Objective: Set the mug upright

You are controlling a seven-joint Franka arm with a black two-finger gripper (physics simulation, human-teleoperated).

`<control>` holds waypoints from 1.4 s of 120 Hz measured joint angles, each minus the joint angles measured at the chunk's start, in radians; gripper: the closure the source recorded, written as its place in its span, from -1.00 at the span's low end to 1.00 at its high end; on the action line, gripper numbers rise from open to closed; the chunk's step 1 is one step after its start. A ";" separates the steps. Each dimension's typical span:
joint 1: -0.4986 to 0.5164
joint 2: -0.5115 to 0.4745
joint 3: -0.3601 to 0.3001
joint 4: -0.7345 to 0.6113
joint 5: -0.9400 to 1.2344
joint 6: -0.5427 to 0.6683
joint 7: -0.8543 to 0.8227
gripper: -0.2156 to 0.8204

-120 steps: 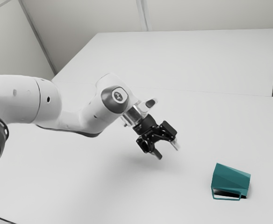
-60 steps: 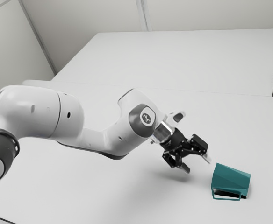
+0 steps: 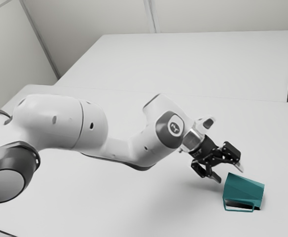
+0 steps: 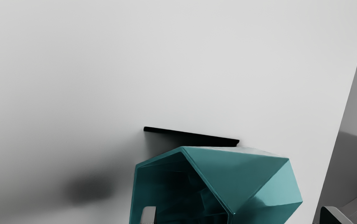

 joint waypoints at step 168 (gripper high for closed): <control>-0.030 -0.030 0.026 0.095 0.185 -0.024 -0.112 0.92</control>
